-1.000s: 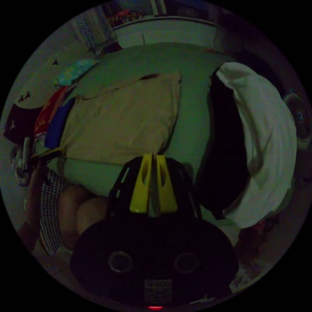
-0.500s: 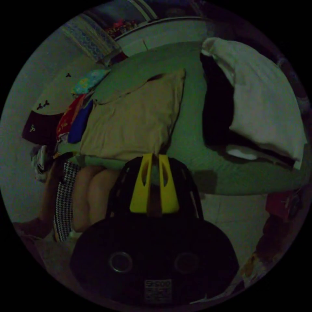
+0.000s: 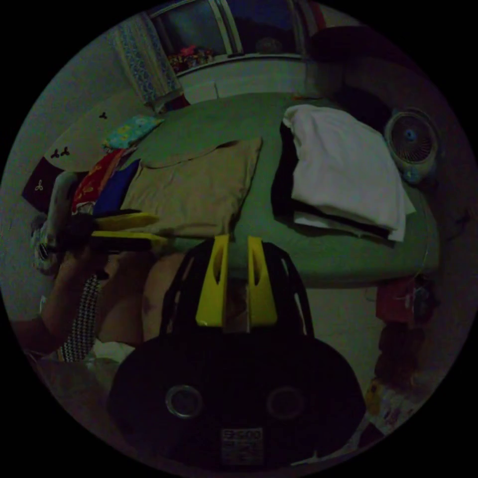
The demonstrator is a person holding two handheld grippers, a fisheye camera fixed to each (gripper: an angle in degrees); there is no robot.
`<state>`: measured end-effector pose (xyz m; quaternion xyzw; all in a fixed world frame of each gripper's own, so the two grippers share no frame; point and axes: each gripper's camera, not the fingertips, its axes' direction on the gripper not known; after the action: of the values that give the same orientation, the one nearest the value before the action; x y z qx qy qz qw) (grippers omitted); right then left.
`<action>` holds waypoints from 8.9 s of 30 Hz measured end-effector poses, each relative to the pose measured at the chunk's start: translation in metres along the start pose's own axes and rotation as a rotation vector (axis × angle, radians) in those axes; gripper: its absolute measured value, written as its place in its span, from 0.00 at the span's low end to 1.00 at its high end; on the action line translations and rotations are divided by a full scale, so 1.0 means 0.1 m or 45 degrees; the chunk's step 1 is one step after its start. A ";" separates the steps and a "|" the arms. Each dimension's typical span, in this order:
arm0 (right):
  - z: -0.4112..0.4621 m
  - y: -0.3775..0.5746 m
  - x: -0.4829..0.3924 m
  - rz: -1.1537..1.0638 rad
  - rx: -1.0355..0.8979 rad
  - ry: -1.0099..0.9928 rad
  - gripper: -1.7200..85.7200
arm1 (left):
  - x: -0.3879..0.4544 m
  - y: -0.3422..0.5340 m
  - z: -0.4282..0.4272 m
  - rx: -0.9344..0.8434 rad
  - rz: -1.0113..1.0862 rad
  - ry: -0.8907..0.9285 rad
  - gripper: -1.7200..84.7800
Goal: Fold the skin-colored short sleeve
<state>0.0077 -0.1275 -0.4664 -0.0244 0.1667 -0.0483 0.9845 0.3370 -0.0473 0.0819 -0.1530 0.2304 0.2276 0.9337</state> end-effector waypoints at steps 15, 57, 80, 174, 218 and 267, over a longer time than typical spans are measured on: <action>0.28 -0.87 0.77 0.073 -0.031 -0.065 0.08 | 1.40 -0.90 0.76 -0.084 0.015 -0.181 0.12; 2.93 -5.41 -0.22 0.251 -0.512 -0.250 0.01 | 1.21 0.41 -0.76 0.347 -0.078 0.239 0.06; 3.79 -5.49 -4.08 -0.239 -0.481 -0.039 0.02 | -0.40 2.30 -1.60 0.537 -0.471 0.115 0.07; 4.23 -2.37 -4.95 -0.530 -0.192 0.048 0.07 | -6.00 -1.08 0.41 0.128 -0.837 -0.251 0.04; 4.70 -2.10 -5.69 -1.135 -0.447 -0.522 0.10 | -7.23 -2.20 0.86 0.106 -0.915 -0.315 0.06; 3.79 -0.68 -5.16 -1.396 -0.164 -0.485 0.01 | -6.25 -1.52 0.80 0.143 -0.867 -0.268 0.03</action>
<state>-0.3581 -0.1292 0.0637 -0.1753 -0.0477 -0.5354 0.8248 -0.0526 -0.3665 0.4890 -0.1450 0.0810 -0.0951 0.9815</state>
